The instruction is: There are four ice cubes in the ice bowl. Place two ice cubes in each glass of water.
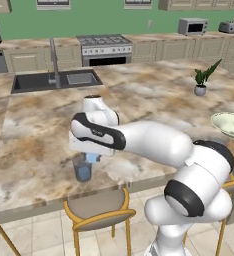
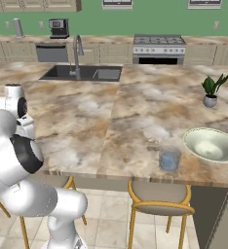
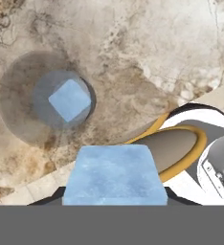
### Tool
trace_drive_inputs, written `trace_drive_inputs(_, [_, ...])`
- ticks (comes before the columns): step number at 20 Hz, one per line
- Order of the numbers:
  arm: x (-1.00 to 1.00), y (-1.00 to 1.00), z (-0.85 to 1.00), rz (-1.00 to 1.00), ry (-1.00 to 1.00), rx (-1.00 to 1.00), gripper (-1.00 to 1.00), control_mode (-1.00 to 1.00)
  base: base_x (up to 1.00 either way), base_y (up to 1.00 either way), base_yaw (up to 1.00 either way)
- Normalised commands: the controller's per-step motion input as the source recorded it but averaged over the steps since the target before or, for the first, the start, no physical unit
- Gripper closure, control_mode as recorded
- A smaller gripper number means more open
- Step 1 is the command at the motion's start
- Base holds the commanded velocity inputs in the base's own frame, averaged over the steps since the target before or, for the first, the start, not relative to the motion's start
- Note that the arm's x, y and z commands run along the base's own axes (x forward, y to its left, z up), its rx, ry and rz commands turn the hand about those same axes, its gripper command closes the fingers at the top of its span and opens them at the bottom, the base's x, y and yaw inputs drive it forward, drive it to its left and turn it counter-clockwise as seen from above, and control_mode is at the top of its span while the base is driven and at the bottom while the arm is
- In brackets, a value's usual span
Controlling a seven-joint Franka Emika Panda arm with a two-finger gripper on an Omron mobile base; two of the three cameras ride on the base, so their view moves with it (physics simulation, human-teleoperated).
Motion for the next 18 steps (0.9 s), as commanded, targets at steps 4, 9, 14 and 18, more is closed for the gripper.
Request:
trace_drive_inputs(4, [-0.02,0.06,0.00,0.04,-0.01,-0.08,1.00,-1.00,0.00,0.00,0.00])
trace_drive_inputs(9, [0.28,0.00,0.00,0.00,0.00,-0.15,1.00,-1.00,0.00,0.00,0.00])
trace_drive_inputs(14, [0.57,0.02,0.00,0.00,0.00,-0.04,1.00,-1.00,0.00,0.00,0.00])
trace_drive_inputs(18, [0.52,0.09,-0.01,0.00,0.00,0.00,1.00,-1.00,0.00,0.00,0.00])
